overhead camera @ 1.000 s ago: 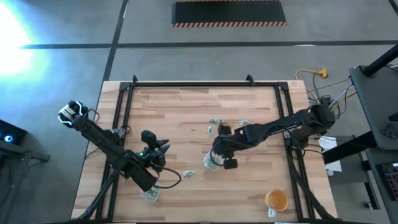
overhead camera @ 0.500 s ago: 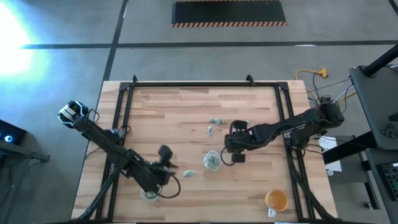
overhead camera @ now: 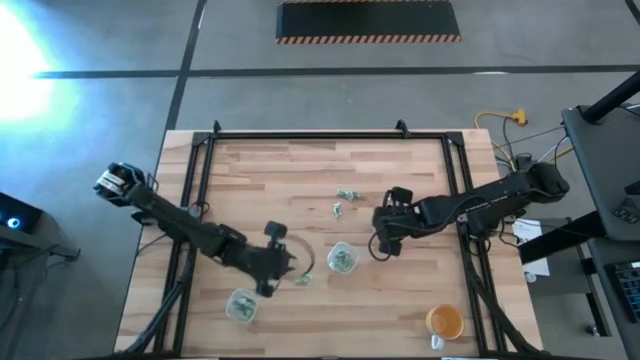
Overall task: Pick and place items into bin
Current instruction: Put the light green packet into the bottom transparent bin
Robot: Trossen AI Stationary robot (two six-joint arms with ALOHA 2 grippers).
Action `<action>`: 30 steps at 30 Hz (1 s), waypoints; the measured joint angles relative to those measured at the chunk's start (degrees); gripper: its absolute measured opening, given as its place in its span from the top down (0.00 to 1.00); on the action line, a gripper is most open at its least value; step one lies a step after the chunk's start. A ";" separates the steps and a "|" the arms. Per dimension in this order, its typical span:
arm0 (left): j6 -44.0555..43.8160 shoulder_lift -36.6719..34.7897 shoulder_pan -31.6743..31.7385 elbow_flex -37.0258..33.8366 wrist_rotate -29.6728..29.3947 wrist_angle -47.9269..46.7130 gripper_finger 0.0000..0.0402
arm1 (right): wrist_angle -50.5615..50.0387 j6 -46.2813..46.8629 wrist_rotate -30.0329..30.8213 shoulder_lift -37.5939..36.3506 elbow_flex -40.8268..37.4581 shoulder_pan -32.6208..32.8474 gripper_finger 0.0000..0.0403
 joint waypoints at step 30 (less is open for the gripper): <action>-1.42 25.92 4.68 20.60 16.07 -19.91 0.74 | 0.75 1.15 0.07 -0.39 -0.86 0.00 0.86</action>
